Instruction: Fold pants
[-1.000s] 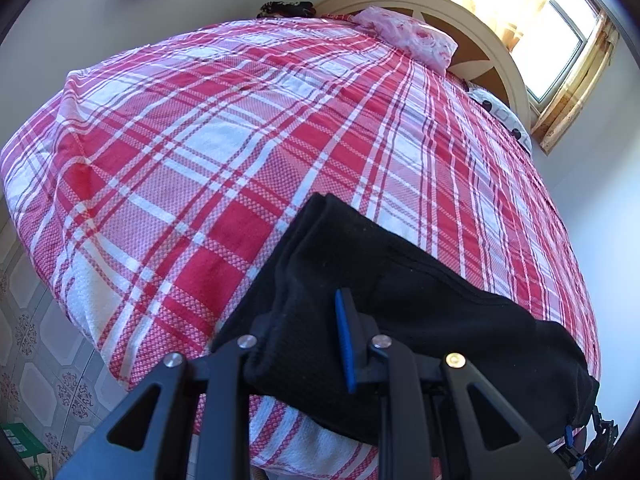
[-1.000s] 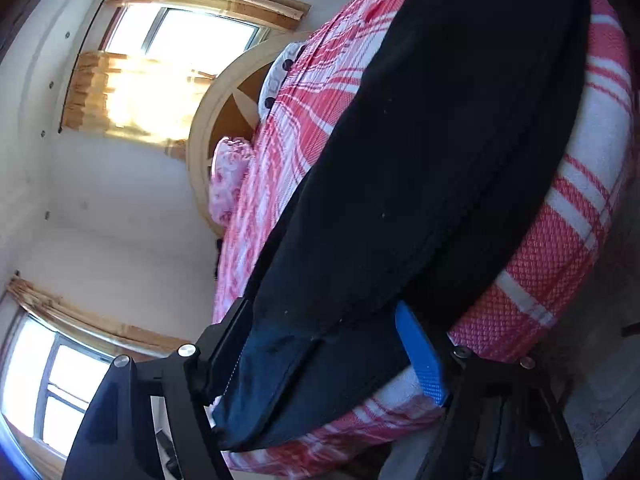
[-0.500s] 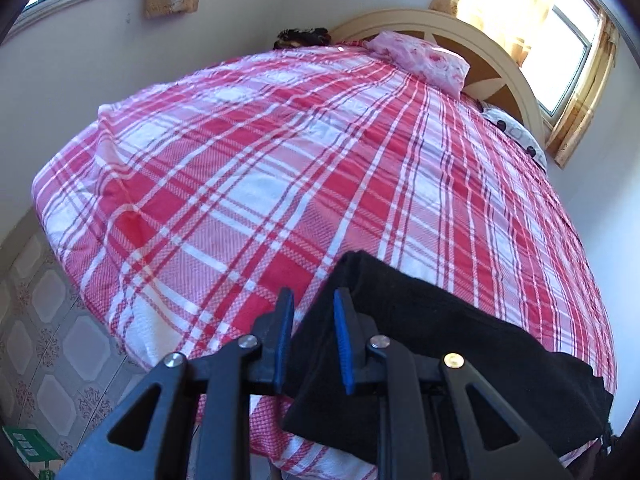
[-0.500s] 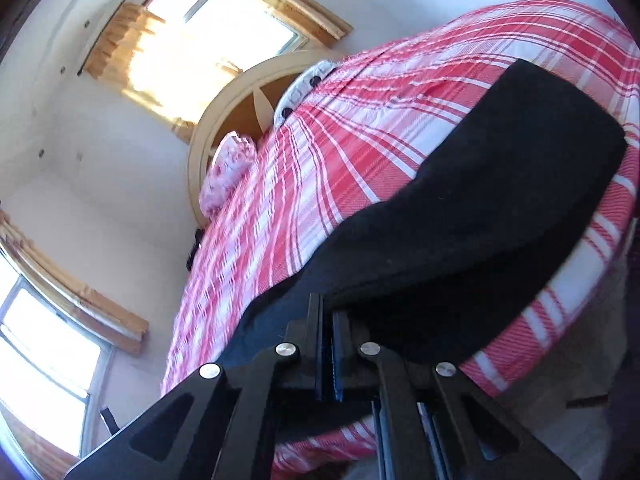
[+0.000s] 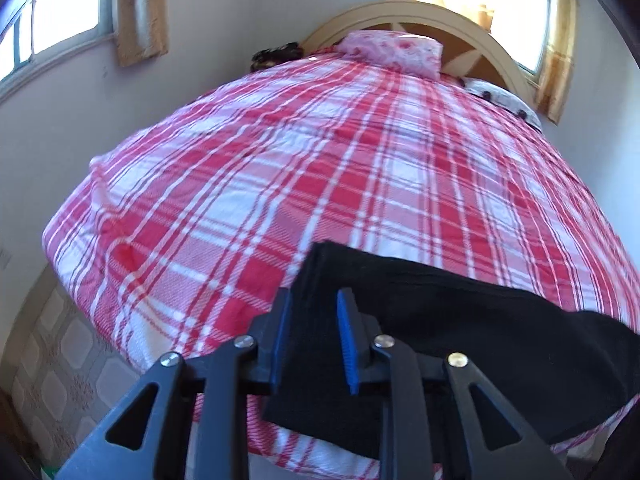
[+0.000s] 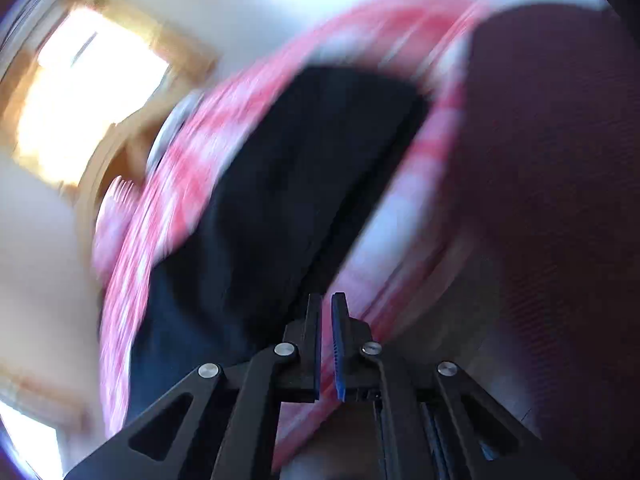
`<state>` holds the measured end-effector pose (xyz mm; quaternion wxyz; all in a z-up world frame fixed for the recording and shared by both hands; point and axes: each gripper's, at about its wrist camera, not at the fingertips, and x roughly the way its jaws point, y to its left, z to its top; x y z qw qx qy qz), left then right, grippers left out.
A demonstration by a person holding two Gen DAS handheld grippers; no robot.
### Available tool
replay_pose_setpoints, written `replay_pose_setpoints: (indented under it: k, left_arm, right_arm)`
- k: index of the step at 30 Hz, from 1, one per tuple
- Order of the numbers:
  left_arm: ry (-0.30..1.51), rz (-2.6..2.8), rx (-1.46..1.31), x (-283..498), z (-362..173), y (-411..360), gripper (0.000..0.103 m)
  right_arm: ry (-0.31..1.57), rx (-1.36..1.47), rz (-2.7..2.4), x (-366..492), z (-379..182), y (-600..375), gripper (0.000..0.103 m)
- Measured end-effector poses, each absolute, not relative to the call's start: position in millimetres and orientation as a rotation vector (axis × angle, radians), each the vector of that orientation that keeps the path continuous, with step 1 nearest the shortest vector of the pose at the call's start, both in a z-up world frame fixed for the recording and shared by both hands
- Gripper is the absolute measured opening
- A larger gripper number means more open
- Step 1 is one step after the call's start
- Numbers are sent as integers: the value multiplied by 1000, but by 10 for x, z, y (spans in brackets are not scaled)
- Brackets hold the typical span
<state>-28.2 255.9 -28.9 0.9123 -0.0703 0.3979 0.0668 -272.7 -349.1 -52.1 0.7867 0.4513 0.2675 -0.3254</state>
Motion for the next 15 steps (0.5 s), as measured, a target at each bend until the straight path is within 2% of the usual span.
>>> replay_pose_setpoints:
  k: [2,7,11,15]
  left_arm:
    - [813,114,-86,-263,-301,2401,41]
    - [821,73,-43,-221,-430,2127,49]
    - [867,40,-78,-227,-587,2052,49]
    - [838,112,67,-309,-662,1959,50]
  right_arm:
    - [516,886,-680,-2690,-283,-3455,5]
    - [666,671,-133,-1783,-69,-2752,5]
    - [796,530,217,-1051,-65,-1924,5]
    - [827,486,447,-420,-51,-1350,5]
